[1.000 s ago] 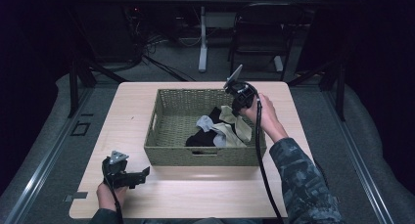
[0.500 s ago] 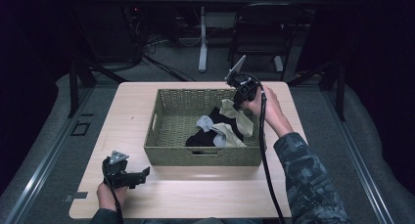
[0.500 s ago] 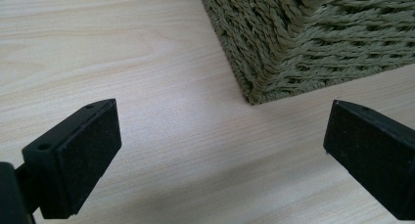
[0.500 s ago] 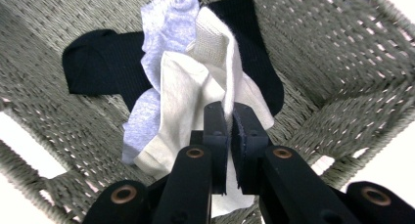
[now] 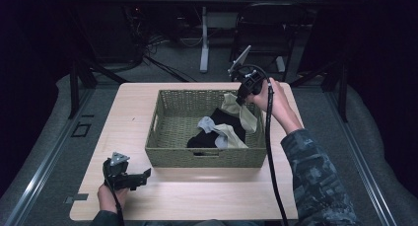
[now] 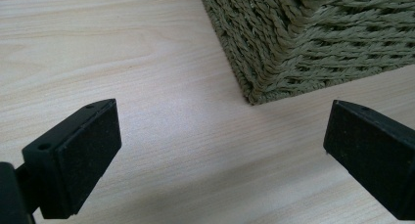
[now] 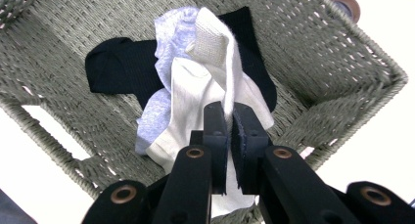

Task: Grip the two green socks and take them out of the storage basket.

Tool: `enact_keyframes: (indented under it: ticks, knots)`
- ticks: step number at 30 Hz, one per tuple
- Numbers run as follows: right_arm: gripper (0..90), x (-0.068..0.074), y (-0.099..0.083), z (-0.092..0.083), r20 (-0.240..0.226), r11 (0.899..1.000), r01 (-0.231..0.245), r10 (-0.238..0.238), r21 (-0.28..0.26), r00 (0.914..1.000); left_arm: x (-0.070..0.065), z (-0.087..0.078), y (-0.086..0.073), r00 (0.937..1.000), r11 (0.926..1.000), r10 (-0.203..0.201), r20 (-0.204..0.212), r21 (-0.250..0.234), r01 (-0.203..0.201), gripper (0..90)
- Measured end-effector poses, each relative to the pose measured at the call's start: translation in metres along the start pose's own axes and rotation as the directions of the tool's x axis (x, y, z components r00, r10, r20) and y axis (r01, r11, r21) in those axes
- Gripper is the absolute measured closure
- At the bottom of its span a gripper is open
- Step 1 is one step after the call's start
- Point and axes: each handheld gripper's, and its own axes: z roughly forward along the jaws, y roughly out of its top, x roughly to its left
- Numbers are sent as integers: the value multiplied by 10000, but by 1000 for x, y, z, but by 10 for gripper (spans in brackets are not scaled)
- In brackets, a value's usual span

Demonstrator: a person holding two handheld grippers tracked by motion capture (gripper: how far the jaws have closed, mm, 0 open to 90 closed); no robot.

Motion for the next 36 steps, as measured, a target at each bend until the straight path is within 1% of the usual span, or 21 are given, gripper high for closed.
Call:
enact_keyframes:
  ticks: [1, 2, 3, 10, 12, 13, 14, 18, 22, 24, 25, 26, 27, 28, 29, 30, 32, 33, 34, 35, 36]
  knots:
    - [857, 0, 0, 0, 0, 10000, 0, 0, 0, 10000, 0, 0, 0, 10000, 10000, 0, 0, 0, 0, 5]
    - [856, 0, 0, -6, -19, 10000, -8, 8, -84, 10000, 0, 0, 0, 10000, 10000, 4, 7, 20, -4, 4]
    - [856, 0, 0, -6, -19, 10000, -8, 8, -84, 10000, 0, 0, 0, 10000, 10000, 4, 7, 20, -4, 4]
    - [856, 1, -4, -25, 131, 9995, 18, -14, -315, 9999, 0, 0, 0, 10000, 10000, -1, 7, 9, 1, 5]
    - [856, 1, -5, -30, 150, 9997, -15, 18, -246, 9999, 0, 0, 0, 10000, 10000, 2, 5, 14, -2, 5]
    - [856, 1, -5, -30, 150, 9997, -15, 18, -246, 9999, 0, 0, 0, 10000, 10000, 5, 4, 3, -5, 5]
    - [856, 0, -7, -34, 161, 9993, -9, 15, -373, 9999, 0, 0, 0, 10000, 10000, 0, 0, 2, 0, 5]
    - [856, -2, -11, -40, 295, 9993, -3, 14, -379, 9996, 0, 0, 0, 10000, 10000, 4, 0, -2, -4, 5]
    - [856, -8, -18, -47, 367, 9989, -85, 102, -468, 9993, 0, 0, 0, 10000, 10000, 2, -1, 1, -2, 5]
    - [856, -14, -23, -53, 403, 9983, -274, 295, -510, 9988, 0, 0, 0, 10000, 10000, 3, -5, 1, -3, 5]
    - [856, -14, -23, -53, 403, 9983, -274, 295, -510, 9988, 0, 0, 0, 10000, 10000, 3, -5, 1, -3, 5]
    - [856, -17, -28, -56, 409, 9966, -411, 441, -711, 9982, 0, 0, 0, 10000, 10000, -3, -10, 1, 3, 5]
    - [856, -17, -28, -56, 409, 9966, -411, 441, -711, 9982, 0, 0, 0, 10000, 10000, -3, -10, 1, 3, 5]
    - [856, -22, -32, -60, 465, 9967, -417, 450, -699, 9979, 0, 0, 0, 10000, 10000, -7, -12, 2, 7, 5]
    - [856, -22, -32, -60, 465, 9967, -417, 450, -699, 9979, 0, 0, 0, 10000, 10000, -7, -12, 2, 7, 5]
    - [856, -27, -37, -63, 472, 9959, -561, 595, -712, 9971, 0, 0, 0, 10000, 10000, -4, -11, -4, 4, 5]
    - [856, -29, -40, -65, 504, 9953, -640, 678, -732, 9964, 0, 0, 0, 10000, 10000, -6, -13, 1, 6, 5]
    - [856, -32, -42, -67, 496, 9942, -685, 728, -834, 9961, 0, 0, 0, 10000, 10000, -7, -15, -2, 7, 5]
    - [856, -37, -47, -71, 543, 9941, -739, 784, -797, 9954, 0, 0, 0, 10000, 10000, 0, -15, -6, 0, 5]
    - [856, -37, -47, -71, 543, 9941, -739, 784, -797, 9954, 0, 0, 0, 10000, 10000, 0, -15, -6, 0, 5]
    - [856, -43, -53, -73, 524, 9919, -923, 971, -877, 9939, 0, 0, 0, 10000, 10000, -9, -22, -11, 9, 5]
